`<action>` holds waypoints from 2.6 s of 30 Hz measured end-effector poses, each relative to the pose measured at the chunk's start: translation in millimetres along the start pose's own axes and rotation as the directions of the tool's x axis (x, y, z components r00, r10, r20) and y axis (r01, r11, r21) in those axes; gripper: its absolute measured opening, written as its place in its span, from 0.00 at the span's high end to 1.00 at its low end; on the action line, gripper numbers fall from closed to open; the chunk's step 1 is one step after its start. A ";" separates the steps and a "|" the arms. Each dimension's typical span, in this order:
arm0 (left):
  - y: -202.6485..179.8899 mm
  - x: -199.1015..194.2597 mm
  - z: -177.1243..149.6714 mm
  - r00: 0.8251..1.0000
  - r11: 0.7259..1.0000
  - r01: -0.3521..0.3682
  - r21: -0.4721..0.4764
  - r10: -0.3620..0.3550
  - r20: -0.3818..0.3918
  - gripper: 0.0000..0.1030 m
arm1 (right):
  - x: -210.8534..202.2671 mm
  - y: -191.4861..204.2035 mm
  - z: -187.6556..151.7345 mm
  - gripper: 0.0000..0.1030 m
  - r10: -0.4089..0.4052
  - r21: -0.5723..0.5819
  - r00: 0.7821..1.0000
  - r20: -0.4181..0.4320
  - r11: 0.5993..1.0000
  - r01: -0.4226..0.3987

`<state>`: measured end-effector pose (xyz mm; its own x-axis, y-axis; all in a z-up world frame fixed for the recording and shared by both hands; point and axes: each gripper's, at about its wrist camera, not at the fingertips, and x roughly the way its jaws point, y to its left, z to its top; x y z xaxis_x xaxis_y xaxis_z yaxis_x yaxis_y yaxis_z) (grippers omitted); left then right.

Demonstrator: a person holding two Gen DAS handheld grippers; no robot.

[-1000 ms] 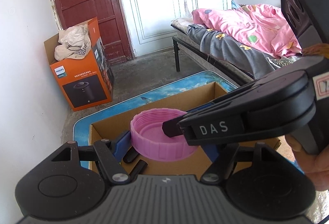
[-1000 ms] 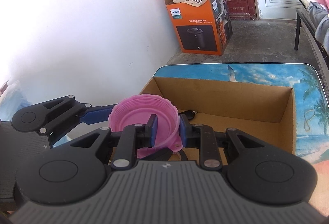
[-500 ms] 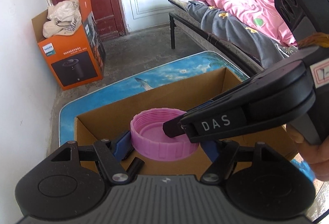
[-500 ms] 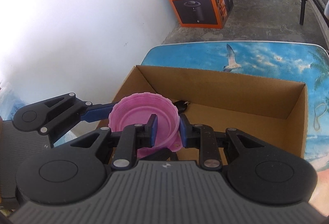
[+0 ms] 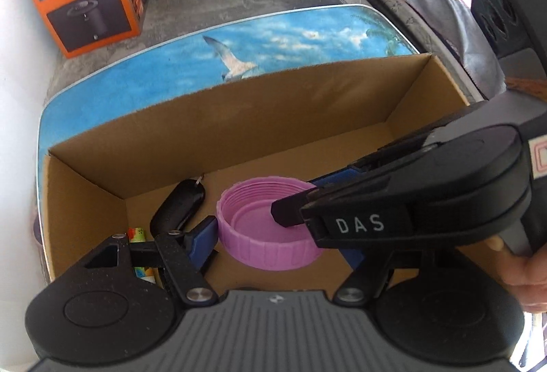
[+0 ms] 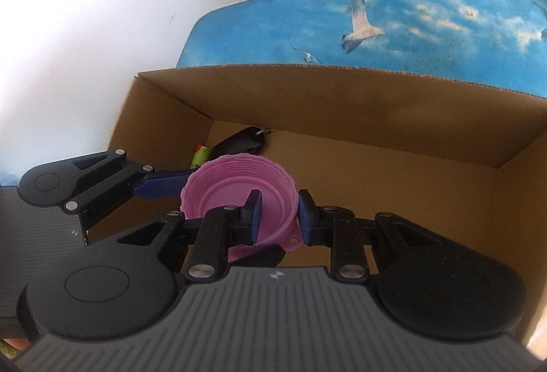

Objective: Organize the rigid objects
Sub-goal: 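Carry the pink lid into the box and open the right tool, then move the right tool back to the white charger plug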

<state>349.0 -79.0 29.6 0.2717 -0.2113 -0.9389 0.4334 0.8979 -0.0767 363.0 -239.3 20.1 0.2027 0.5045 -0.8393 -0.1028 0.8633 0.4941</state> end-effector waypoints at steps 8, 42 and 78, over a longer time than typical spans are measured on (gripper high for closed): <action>6.0 31.7 8.6 0.997 0.999 -0.036 -0.032 0.034 -0.071 0.28 | 28.4 -8.9 10.1 0.79 -0.045 -0.013 0.999 -0.007 0.999 0.045; -57.6 -200.8 -172.4 0.872 0.997 0.059 -0.045 -0.030 0.489 0.01 | -237.5 88.5 -221.8 0.01 -0.016 -0.295 0.742 0.670 0.912 0.285; -127.8 -64.1 -279.8 0.855 1.000 -0.019 0.008 0.012 0.518 0.01 | -74.3 10.5 -277.2 0.16 0.084 -0.072 0.839 0.537 0.996 -0.053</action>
<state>35.8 -72.2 5.8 0.6824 -0.3700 -0.6304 0.4353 0.8985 -0.0562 76.9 -263.9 24.8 0.6847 0.4881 -0.5412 -0.1830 0.8339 0.5206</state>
